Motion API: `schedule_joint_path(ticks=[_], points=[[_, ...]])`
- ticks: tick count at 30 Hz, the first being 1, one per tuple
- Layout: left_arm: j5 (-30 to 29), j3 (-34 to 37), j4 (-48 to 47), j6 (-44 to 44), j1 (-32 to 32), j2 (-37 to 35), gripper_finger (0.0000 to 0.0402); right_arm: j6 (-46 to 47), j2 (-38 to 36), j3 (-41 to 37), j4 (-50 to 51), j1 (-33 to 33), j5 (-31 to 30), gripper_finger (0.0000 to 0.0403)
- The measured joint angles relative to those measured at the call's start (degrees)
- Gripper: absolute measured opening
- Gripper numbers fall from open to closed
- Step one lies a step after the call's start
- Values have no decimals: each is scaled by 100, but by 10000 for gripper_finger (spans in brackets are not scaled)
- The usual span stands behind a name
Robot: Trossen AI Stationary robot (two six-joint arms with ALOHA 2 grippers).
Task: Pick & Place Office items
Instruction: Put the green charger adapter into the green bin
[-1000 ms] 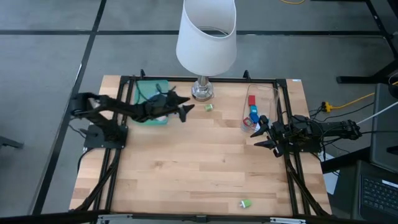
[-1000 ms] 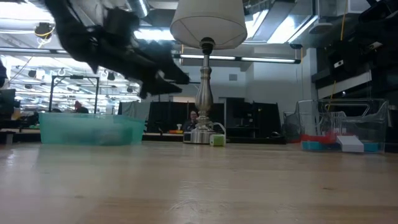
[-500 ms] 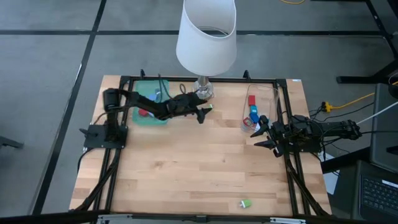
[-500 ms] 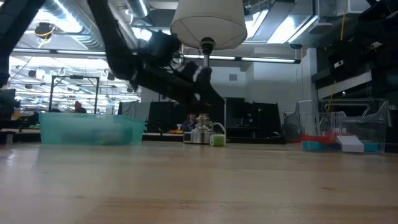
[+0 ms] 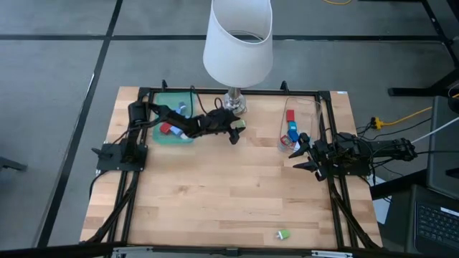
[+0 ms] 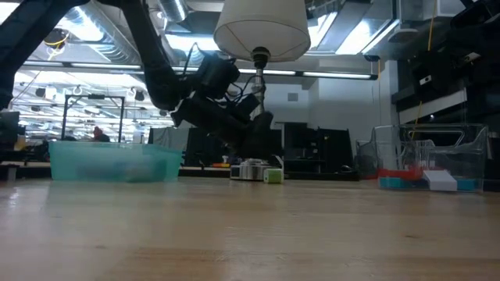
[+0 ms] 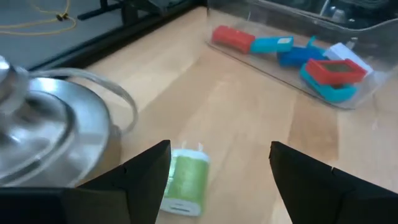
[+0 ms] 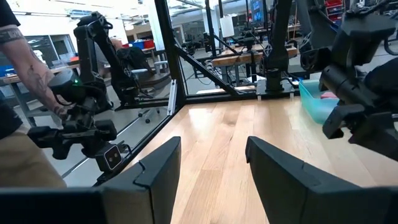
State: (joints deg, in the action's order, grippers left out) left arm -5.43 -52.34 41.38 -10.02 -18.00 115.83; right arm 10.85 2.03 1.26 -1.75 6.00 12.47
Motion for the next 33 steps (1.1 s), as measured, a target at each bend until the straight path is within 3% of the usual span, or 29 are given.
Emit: schedule_joint_path(ticks=[17,33], points=[[216,2,40,89,-157,354,269,0,1,0,1,-2,0,192],[60,-4,-219,72,-242,393,269,0,-1,1,0,0,1,192]])
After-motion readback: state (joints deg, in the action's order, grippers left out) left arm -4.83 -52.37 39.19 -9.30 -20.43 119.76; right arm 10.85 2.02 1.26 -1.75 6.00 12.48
